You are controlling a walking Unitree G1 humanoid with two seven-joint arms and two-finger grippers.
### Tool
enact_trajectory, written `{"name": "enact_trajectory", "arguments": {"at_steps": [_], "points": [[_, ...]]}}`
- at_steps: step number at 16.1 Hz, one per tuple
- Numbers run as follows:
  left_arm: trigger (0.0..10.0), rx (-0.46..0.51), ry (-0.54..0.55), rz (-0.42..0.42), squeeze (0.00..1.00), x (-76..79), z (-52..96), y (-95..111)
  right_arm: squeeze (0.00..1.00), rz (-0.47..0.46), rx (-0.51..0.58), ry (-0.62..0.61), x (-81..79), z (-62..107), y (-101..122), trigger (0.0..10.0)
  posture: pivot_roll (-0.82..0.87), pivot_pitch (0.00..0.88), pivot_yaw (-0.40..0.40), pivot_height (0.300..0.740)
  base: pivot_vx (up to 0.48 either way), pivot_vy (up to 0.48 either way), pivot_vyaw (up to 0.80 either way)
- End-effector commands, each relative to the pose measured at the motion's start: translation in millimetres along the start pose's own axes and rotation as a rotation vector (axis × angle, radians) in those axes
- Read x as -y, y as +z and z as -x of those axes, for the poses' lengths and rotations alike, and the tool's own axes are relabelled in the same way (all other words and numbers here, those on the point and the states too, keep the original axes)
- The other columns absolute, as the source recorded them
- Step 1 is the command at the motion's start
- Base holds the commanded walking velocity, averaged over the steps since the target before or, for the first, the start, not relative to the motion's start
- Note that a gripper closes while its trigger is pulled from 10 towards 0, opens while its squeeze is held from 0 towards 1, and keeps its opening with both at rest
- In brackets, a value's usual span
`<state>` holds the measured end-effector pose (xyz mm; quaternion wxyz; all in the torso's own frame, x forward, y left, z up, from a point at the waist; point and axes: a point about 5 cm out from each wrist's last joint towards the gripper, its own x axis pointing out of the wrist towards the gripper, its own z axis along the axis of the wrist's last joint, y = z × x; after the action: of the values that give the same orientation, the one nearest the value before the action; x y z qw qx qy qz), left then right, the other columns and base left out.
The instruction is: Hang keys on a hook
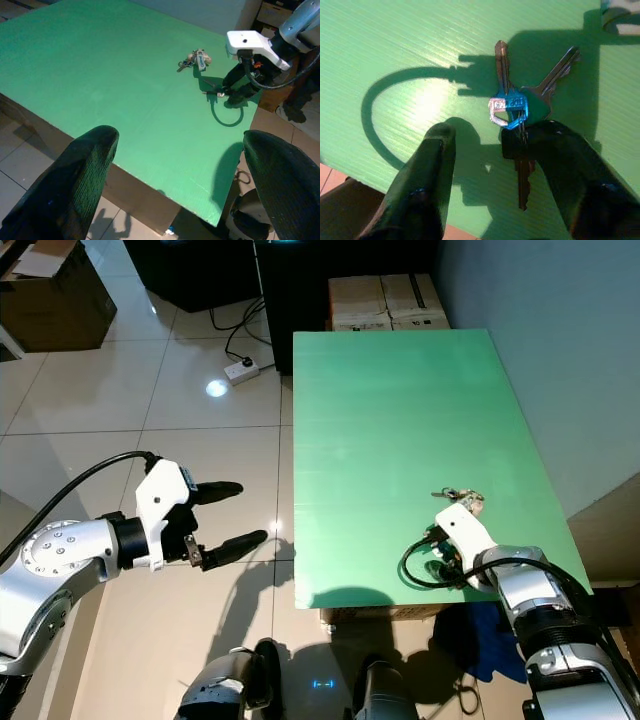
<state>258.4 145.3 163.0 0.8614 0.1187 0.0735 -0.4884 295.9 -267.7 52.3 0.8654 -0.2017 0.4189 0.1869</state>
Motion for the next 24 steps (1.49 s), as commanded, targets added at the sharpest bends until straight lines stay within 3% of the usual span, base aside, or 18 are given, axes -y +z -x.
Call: {"name": "enact_trajectory", "arguments": {"at_steps": [1, 24], "points": [[10.0, -0.011, -0.022, -0.013, 0.00, 4.3, 0.9, 0.8, 0.00, 0.006, -0.008, 0.000, 0.2, -0.5, -0.9, 0.0, 0.02, 0.205, 0.078, 0.740, 0.000, 0.000, 0.00], [10.0, -0.008, -0.017, -0.022, 0.00, 3.0, -0.4, 2.9, 0.00, -0.009, 0.041, 0.001, 8.3, 7.5, 6.5, 0.0, 0.02, 0.211, 0.082, 0.740, 0.000, 0.000, 0.00]]}}
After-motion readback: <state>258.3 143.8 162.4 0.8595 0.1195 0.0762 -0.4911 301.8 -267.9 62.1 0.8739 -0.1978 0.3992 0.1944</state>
